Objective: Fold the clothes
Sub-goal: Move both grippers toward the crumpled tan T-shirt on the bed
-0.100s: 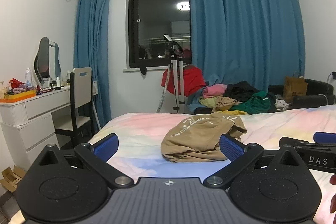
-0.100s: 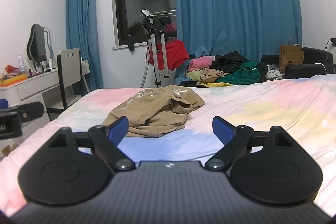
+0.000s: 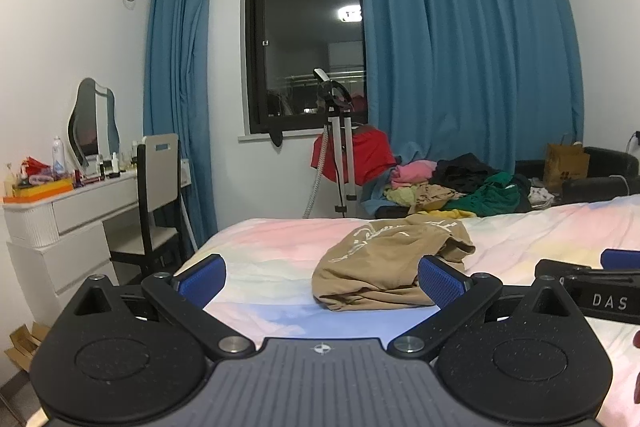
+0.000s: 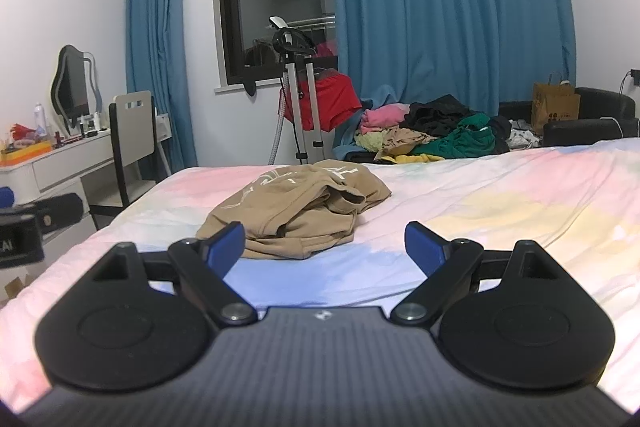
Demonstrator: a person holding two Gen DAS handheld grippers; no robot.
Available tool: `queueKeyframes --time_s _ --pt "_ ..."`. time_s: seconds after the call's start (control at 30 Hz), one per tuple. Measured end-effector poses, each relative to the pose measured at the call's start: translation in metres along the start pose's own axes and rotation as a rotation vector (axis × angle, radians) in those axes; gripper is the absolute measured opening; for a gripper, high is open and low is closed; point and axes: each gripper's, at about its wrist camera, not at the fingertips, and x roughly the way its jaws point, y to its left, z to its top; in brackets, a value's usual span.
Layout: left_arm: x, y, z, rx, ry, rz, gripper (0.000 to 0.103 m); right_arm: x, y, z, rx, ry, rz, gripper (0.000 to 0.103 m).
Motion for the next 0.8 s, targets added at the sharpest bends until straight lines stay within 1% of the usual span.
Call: queueKeyframes --time_s 0.27,0.37,0.53,0.67,0.8 --pt "-0.008 -0.004 -0.004 0.033 -0.062 0.052 0.103 -0.001 0.0 -0.001 0.003 -0.021 -0.009 0.089" --pt "-0.011 -0.006 -0.005 0.045 -0.086 0.072 0.103 0.003 -0.001 0.001 0.005 -0.003 -0.009 0.089" --pt "-0.008 0.001 -0.004 0.002 -0.046 0.029 0.103 0.002 -0.002 0.002 0.005 -0.006 -0.011 0.089" --pt "-0.008 0.006 -0.009 -0.012 -0.02 -0.007 0.103 0.002 -0.002 0.001 0.003 -0.01 -0.011 0.089" --pt "-0.01 0.009 -0.01 -0.011 -0.022 -0.007 0.103 0.001 -0.003 0.002 0.008 -0.013 -0.009 0.089"
